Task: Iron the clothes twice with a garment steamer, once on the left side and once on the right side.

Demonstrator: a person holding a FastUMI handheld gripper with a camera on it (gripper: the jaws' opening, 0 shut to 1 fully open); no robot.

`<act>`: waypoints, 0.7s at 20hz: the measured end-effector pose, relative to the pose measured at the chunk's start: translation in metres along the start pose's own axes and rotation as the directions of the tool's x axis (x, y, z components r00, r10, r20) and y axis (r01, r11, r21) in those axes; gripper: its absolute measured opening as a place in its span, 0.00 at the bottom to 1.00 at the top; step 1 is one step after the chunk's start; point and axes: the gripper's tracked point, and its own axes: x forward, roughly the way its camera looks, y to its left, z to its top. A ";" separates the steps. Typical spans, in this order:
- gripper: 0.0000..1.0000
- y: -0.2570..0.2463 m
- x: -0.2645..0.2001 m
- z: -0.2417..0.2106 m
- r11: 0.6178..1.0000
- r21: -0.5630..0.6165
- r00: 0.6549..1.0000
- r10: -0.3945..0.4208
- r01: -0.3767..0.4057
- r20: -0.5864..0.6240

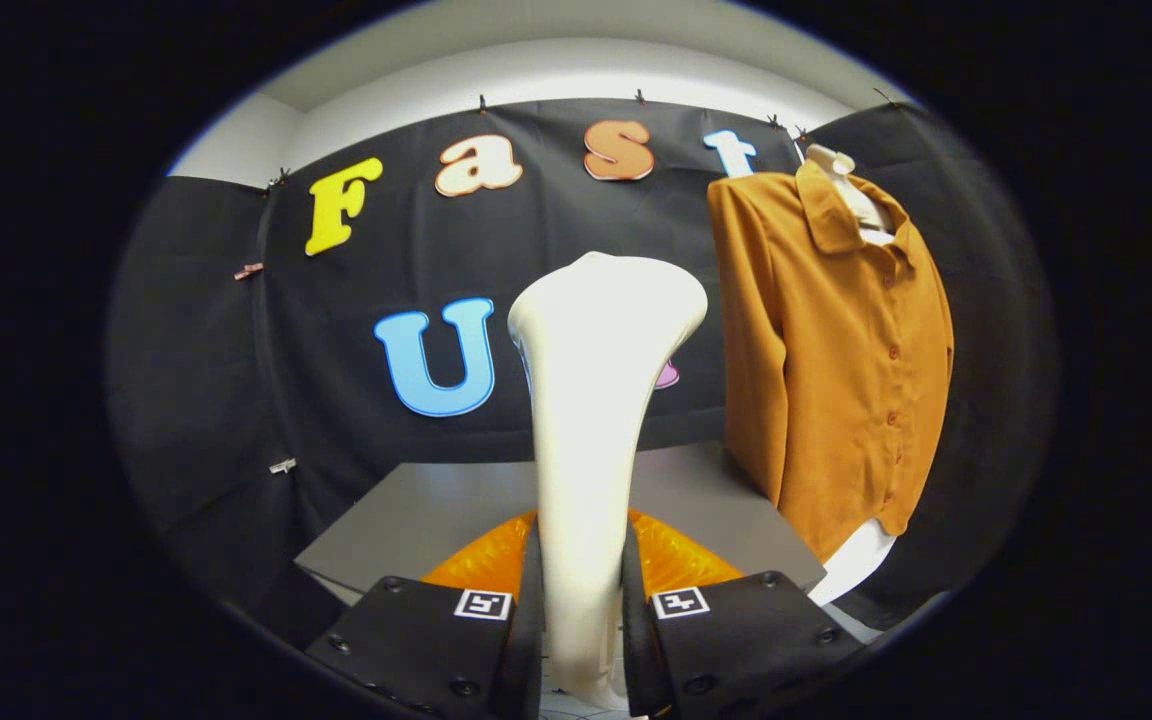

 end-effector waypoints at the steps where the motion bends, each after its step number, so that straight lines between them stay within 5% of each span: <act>1: 0.36 -0.004 -0.014 0.008 1.000 -0.009 0.999 -0.013 0.013 0.036; 7: 0.36 -0.060 -0.082 0.054 0.986 -0.049 0.972 -0.145 0.156 0.187; 14: 0.36 -0.152 -0.082 0.081 0.974 -0.045 0.950 -0.206 0.222 0.236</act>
